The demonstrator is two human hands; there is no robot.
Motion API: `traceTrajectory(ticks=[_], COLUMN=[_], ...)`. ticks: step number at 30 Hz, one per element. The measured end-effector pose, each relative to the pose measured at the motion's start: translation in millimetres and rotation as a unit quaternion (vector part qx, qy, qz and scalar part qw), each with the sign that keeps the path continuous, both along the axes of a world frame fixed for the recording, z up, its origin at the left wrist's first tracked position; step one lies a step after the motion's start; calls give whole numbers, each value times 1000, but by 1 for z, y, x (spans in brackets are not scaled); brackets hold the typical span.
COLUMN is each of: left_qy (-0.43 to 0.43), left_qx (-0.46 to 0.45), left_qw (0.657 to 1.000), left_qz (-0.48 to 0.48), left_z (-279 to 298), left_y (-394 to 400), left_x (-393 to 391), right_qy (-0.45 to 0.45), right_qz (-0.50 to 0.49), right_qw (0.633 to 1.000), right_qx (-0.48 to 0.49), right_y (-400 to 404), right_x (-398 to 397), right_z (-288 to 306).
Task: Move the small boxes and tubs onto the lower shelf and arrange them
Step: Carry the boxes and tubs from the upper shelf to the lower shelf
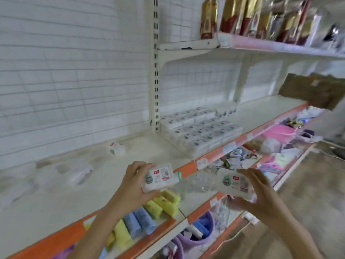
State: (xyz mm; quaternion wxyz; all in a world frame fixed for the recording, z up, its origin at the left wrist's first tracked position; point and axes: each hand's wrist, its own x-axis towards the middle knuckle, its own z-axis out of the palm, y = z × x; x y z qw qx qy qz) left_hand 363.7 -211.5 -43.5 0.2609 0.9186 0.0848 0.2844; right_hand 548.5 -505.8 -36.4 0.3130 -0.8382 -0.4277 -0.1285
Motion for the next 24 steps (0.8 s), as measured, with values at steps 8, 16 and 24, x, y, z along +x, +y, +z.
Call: traceTrajectory(ticks=[8, 16, 24], left_qy=[29, 43, 21], left_qx=[36, 47, 50], left_qw=[998, 997, 998], left_qz=[-37, -52, -17], left_z=[-27, -16, 22], left_y=[-89, -114, -79], left_x=[104, 180, 288], right_qy=[17, 72, 57], right_qz=[-42, -62, -20], right_qw=[998, 995, 998], right_qx=[36, 31, 10], right_y=[-112, -134, -78], right_x=[57, 114, 233], right_z=[-37, -48, -7])
